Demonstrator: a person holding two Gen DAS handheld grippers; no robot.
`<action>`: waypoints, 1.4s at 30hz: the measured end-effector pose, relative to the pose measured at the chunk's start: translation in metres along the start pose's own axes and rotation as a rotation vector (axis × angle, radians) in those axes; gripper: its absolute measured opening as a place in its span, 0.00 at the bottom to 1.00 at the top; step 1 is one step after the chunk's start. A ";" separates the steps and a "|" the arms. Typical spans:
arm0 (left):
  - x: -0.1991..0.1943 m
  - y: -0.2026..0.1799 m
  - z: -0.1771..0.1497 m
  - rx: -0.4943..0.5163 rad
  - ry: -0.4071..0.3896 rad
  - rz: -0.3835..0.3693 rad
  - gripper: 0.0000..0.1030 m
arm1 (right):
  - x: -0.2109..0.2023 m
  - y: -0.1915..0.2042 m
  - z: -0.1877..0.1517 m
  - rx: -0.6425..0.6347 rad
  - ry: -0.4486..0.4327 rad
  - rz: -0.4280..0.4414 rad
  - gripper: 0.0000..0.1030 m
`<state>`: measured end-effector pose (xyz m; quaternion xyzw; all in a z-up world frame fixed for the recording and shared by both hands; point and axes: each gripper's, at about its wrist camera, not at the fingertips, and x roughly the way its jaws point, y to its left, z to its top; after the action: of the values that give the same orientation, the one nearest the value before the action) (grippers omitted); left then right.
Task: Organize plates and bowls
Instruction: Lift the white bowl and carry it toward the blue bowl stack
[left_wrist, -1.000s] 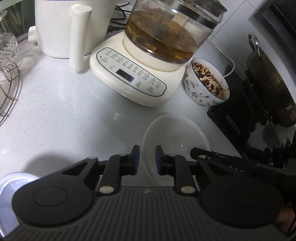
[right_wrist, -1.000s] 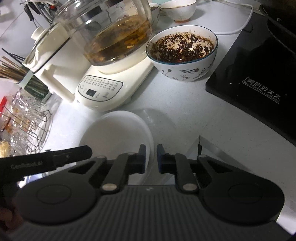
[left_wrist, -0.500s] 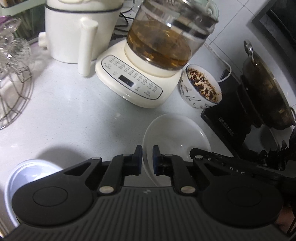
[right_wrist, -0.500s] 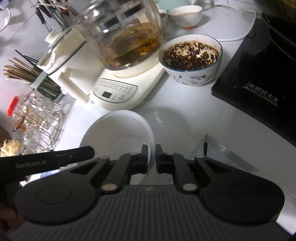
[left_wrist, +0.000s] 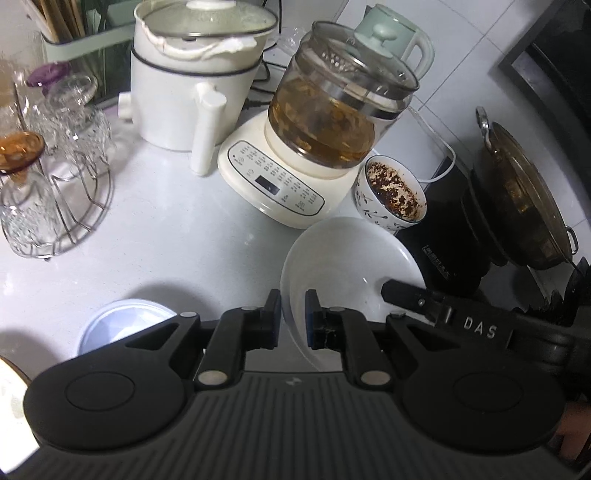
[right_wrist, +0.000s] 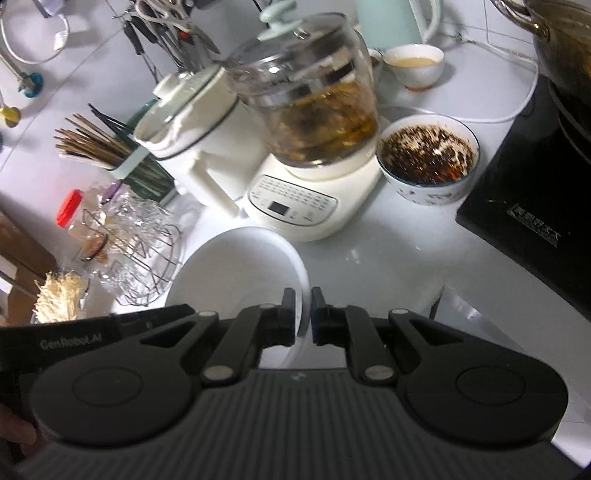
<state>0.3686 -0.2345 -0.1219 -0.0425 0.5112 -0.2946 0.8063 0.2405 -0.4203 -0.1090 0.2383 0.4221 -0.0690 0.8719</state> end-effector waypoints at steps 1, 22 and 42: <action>-0.003 0.000 -0.001 0.010 -0.005 0.000 0.14 | -0.002 0.002 -0.001 -0.006 -0.009 0.001 0.10; -0.057 0.044 -0.016 -0.075 -0.103 0.027 0.14 | -0.008 0.060 -0.006 -0.113 -0.049 0.064 0.10; -0.065 0.110 -0.060 -0.348 -0.118 0.136 0.14 | 0.042 0.116 -0.025 -0.277 0.131 0.127 0.10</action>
<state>0.3453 -0.0967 -0.1387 -0.1638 0.5082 -0.1437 0.8332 0.2874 -0.3033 -0.1133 0.1460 0.4677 0.0607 0.8696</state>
